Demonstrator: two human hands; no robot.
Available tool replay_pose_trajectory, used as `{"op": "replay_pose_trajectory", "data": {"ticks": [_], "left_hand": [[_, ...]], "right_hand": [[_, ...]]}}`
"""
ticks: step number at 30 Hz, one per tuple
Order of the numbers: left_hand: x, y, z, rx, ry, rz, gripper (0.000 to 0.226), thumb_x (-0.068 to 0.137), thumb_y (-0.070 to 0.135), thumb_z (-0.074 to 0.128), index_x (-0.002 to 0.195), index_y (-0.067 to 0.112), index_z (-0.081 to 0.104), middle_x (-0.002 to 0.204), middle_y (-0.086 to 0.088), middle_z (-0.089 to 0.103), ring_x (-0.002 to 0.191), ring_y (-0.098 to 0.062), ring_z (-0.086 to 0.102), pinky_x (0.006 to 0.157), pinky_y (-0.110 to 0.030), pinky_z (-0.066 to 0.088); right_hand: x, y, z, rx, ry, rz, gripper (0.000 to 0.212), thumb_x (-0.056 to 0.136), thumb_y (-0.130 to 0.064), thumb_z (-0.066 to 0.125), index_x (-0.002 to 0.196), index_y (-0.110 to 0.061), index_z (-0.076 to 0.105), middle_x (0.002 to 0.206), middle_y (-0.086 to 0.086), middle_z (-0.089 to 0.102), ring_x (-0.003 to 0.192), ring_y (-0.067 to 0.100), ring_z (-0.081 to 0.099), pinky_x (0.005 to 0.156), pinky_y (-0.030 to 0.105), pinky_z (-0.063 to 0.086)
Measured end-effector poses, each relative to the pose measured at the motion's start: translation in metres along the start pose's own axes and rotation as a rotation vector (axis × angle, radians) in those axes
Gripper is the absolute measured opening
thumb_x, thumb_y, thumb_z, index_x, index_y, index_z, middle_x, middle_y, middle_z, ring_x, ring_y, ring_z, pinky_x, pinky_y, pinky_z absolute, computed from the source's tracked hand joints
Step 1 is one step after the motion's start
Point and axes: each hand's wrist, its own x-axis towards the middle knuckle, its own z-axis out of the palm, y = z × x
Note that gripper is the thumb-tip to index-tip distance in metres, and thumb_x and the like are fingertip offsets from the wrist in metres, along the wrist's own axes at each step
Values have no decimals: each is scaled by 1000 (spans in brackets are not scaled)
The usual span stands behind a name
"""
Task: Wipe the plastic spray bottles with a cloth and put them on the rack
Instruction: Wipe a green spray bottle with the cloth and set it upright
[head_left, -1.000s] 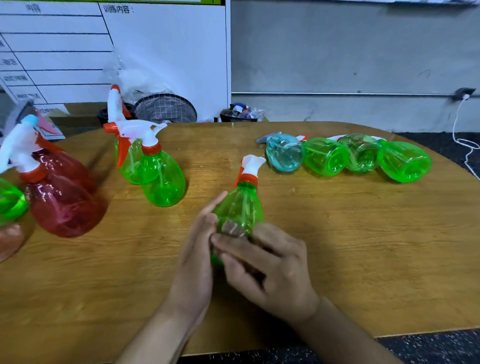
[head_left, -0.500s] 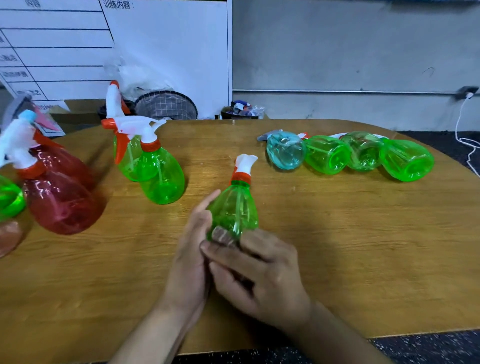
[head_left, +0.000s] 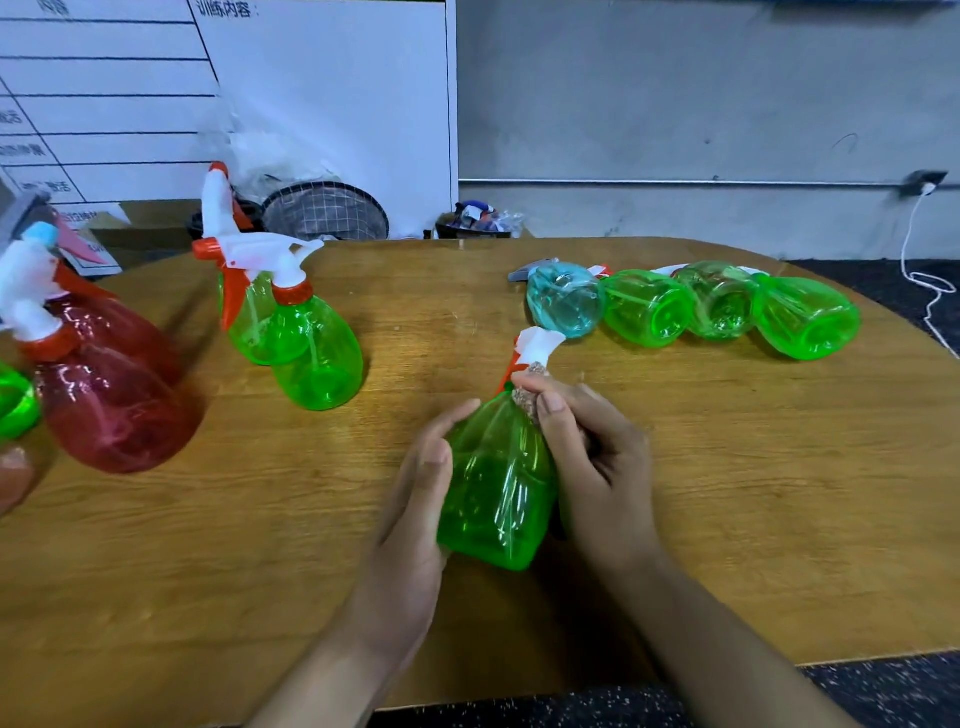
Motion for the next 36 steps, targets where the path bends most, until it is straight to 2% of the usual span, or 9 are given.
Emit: {"op": "replay_pose_trajectory", "data": {"ticks": [3,5,10,14,18,22,29,33,36], "left_hand": [[1,4,-2,74,-54,18,70,79,74,74,140,42,61,139,4,69,130,-20,66,105,-49,54],[3,2,-1,105,-78,49,73,74,66,85,140,46,60,141,5,67,131,-18,65,106,-48,54],[7,1,-4,74,-91,66,57,85,51,73,141,51,61,150,11,62,140,-15,58,115,-53,47],[6,-5,-2,88,-94,71,47,95,50,61,142,51,60,155,17,55,147,-10,50,121,-54,40],[6,-8,-2,103,-29,98,43,100,39,51,140,48,64,152,16,59,146,-9,50,122,-54,39],[14,-9,-12,69,52,101,43,103,39,46,142,42,65,154,6,59,149,-19,49,125,-56,32],[17,9,-16,-28,89,180,42,104,33,46,141,23,64,137,3,72,128,-16,68,96,-23,56],[19,4,-13,55,106,208,42,103,30,44,135,30,71,142,3,69,136,-18,62,111,-36,51],[11,0,-4,131,45,220,37,105,24,49,132,23,74,133,15,73,128,-2,64,101,-15,51]], "right_hand": [[1,-2,2,57,8,24,30,105,-29,54,121,-17,77,86,10,68,77,28,59,70,44,49],[3,-3,1,87,20,16,30,106,-29,53,122,-18,77,93,11,71,84,32,63,76,49,53],[5,-7,-1,114,102,24,29,107,-30,52,123,-27,76,106,5,75,100,35,68,88,64,53],[7,-9,-2,80,60,48,28,106,-29,53,120,-25,76,107,-1,76,101,24,70,88,51,56],[-1,-8,3,-4,21,38,26,105,-23,57,120,-18,78,91,6,73,81,20,64,72,35,52],[-21,-17,13,-243,-106,-196,27,103,-27,59,122,-19,76,87,-5,61,70,3,53,63,13,39],[-36,-21,25,-430,-207,-612,21,96,-24,74,116,-21,81,77,-1,55,67,13,52,57,28,49],[-24,-20,14,-363,-149,-489,24,103,-26,64,122,-18,77,87,-12,52,77,-5,41,70,10,38],[-6,-11,0,-267,-26,-244,28,103,-26,58,123,-18,75,84,-16,52,70,0,49,63,13,35]]}}
